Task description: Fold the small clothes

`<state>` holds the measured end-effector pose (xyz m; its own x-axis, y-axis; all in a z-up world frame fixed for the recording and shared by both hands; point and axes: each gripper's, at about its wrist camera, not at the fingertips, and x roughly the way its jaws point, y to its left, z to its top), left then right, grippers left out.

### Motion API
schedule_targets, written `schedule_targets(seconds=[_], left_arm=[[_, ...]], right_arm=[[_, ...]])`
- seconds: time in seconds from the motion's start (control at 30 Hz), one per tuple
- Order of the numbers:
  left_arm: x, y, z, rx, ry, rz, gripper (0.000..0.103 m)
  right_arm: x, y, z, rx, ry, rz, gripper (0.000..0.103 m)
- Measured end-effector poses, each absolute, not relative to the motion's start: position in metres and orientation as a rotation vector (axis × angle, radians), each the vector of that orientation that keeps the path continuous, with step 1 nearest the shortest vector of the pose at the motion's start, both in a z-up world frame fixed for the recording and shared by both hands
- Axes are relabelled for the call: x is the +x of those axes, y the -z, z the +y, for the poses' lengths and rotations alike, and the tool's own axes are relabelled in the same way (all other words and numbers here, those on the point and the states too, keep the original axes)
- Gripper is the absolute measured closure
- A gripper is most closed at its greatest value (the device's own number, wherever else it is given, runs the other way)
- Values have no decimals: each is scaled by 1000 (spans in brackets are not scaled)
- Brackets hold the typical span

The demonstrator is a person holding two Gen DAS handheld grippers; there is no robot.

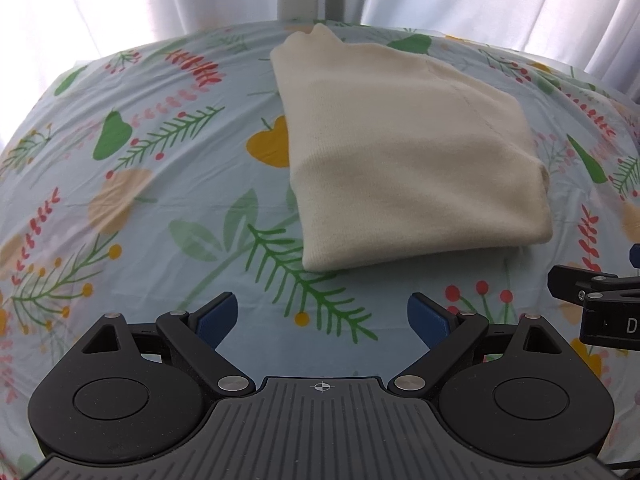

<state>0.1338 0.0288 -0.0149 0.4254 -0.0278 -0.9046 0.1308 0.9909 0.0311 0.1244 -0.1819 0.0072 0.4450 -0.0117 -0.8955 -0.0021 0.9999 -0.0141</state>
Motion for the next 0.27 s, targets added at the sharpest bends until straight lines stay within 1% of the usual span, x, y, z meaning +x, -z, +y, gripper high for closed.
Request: schedule_targets(seconds=[0.27], left_arm=[[135,16,29,110,94,1137,7]], right_arm=[[124,-8,-183,-15,11,1105,4]])
